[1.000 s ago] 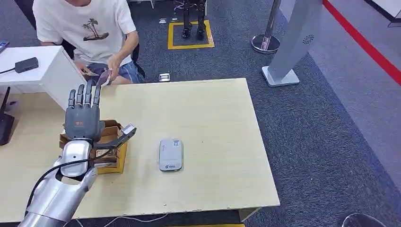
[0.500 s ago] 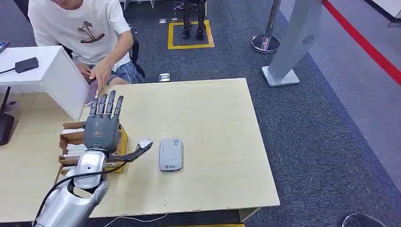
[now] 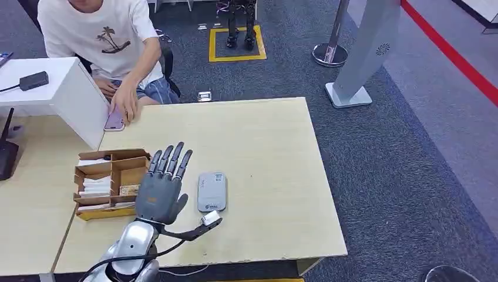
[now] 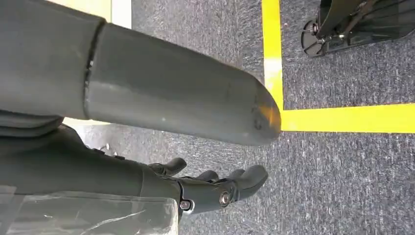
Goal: Pass the card to the sensor for recognition and then transmit it.
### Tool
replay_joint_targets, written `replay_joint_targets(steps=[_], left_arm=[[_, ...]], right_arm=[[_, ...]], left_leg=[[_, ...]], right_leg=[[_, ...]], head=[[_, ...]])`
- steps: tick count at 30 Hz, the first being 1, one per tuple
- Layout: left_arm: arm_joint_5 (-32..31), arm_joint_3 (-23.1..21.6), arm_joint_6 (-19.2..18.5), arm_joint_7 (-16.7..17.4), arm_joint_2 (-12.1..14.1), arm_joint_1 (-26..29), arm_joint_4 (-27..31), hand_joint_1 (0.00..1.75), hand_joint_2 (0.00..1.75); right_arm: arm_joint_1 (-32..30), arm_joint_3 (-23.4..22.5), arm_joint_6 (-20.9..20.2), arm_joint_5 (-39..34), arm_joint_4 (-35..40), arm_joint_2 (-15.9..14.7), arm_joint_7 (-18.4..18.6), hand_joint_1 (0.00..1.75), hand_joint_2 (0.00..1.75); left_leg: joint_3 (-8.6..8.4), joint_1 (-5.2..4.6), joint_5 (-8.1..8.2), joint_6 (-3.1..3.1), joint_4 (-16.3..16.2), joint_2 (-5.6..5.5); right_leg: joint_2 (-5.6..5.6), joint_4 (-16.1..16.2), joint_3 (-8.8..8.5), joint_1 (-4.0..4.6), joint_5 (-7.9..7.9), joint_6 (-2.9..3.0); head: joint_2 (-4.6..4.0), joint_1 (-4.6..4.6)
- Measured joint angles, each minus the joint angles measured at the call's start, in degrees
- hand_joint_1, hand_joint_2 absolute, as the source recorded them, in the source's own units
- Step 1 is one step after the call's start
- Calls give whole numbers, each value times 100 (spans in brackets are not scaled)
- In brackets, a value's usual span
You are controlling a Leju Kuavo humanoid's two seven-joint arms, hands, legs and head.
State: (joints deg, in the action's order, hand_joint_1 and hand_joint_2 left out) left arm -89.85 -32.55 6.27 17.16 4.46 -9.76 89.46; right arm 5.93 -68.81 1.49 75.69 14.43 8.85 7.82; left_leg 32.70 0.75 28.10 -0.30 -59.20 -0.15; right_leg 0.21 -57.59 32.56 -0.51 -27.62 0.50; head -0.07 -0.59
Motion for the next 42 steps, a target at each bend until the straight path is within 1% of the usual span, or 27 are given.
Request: replay_joint_targets(steps=[2, 3, 7, 12, 14, 17, 25, 31, 42], left_arm=[[0, 0, -13, 119, 26, 66, 33, 0, 175], [0, 0, -11, 232, 70, 107, 54, 0, 175], [0, 0, 88, 807, 302, 261, 138, 0, 175], [0, 0, 140, 1213, 572, 416, 236, 0, 175], [-2, 4, 140, 1283, 669, 467, 264, 0, 175], [-2, 9, 140, 1301, 763, 526, 304, 0, 175], [-2, 9, 140, 1366, 870, 568, 334, 0, 175], [-2, 15, 118, 1589, 948, 626, 393, 0, 175], [-4, 18, -151, 2000, 1104, 772, 584, 0, 175]], right_arm=[[-2, -24, 28, -74, 0, 0, 0, 0, 0], [-1, -42, 44, -74, 0, 0, 0, 0, 0], [-4, -59, 70, -70, 0, 0, 52, 0, 0], [-3, -59, 85, -68, 0, 2, 39, 0, 0], [-3, -59, 92, -72, 0, 2, 33, 0, 0], [-2, -59, 92, -72, 0, 2, 28, 0, 0], [-2, -61, 92, -72, 0, 2, 28, 0, 0], [-3, -61, 101, -70, 0, 2, 70, 0, 0], [-3, -81, 179, -153, 0, 2, 72, 0, 0]], left_leg=[[0, 0, 0, 0, 0, -1], [-1, 1, 0, -1, 0, 0], [-1, 1, 0, -1, 1, 1], [1, 1, 0, -1, 2, 0], [1, 0, 0, -1, 2, 0], [0, -1, 0, -1, 2, -1], [0, -1, -1, -1, 1, -1], [0, 1, 0, -1, 2, -1], [0, 0, 0, -1, 2, -1]], right_leg=[[0, -2, 0, 0, 0, 1], [1, -2, 0, 0, 0, 1], [1, -3, 1, 1, 0, 1], [0, -2, 1, 2, -1, 1], [0, -2, 0, 1, -1, 1], [-1, -2, 0, 1, -1, 0], [-1, -2, 0, 1, 0, 0], [-1, -2, 0, 1, -1, 1], [0, -2, 0, 1, -1, 1]], head=[[0, 0], [0, 2], [0, 0], [0, 2], [0, 0], [0, 0], [0, 0], [0, 0], [0, 0]])
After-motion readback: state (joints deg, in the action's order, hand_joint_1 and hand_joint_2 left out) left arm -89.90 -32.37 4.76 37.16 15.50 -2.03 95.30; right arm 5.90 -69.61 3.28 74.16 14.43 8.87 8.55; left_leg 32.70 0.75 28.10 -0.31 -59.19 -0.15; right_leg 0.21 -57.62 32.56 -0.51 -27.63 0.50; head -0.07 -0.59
